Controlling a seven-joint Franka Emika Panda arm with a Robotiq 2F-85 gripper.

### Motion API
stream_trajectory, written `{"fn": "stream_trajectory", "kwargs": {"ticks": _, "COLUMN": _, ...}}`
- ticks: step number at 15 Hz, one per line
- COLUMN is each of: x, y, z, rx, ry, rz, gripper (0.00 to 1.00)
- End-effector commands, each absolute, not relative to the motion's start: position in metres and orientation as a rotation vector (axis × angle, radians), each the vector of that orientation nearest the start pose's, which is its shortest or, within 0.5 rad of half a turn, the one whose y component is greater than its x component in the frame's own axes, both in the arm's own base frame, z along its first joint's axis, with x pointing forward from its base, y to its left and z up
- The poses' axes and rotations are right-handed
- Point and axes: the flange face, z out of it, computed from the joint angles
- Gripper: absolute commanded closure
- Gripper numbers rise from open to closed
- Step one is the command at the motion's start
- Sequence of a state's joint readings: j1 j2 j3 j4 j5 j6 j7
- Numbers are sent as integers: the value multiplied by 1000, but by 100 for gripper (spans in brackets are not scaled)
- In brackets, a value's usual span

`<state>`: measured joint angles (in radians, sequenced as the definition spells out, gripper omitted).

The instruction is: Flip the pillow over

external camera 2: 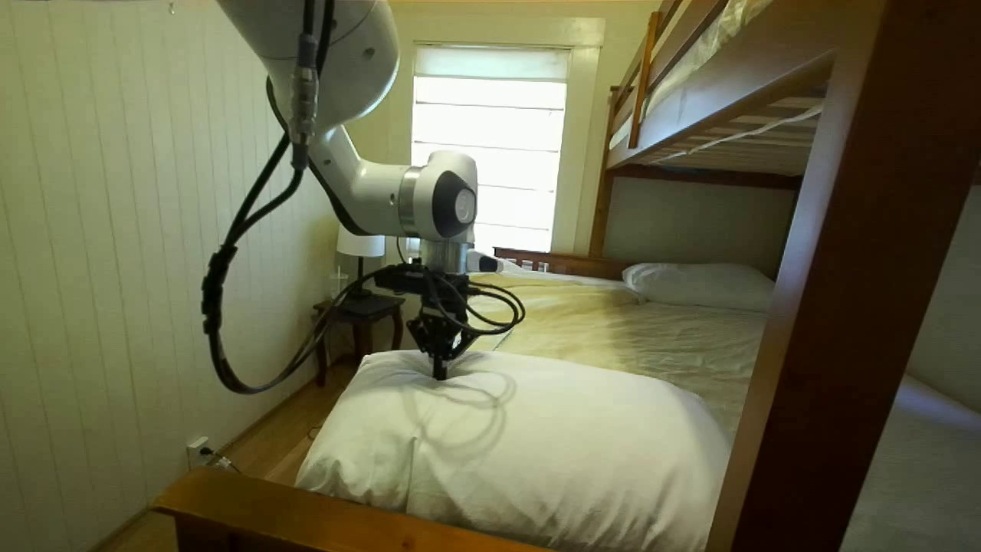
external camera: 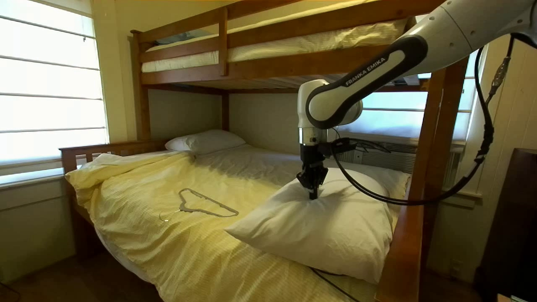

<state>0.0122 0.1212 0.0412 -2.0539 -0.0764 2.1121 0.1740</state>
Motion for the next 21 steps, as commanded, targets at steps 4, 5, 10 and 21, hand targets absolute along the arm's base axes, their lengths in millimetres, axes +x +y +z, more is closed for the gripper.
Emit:
{"fn": "stream_trajectory", "kwargs": {"ticks": 4, "x": 547, "y": 31, "z": 426, "rx": -3200, "ry": 138, "rz": 12, "gripper": 100}}
{"fn": "stream_trajectory", "kwargs": {"ticks": 5, "x": 542, "y": 32, "z": 444, "rx": -3196, "ry": 134, "rz": -22, "gripper": 100}}
{"fn": "stream_trajectory", "kwargs": {"ticks": 10, "x": 526, "y": 28, "z": 509, "rx": -3207, "ry": 191, "rz": -155, "gripper": 100}}
{"fn": "stream_trajectory", "kwargs": {"ticks": 21, "x": 524, "y": 41, "z": 505, "rx": -3267, "ry": 186, "rz": 24, "gripper": 54}}
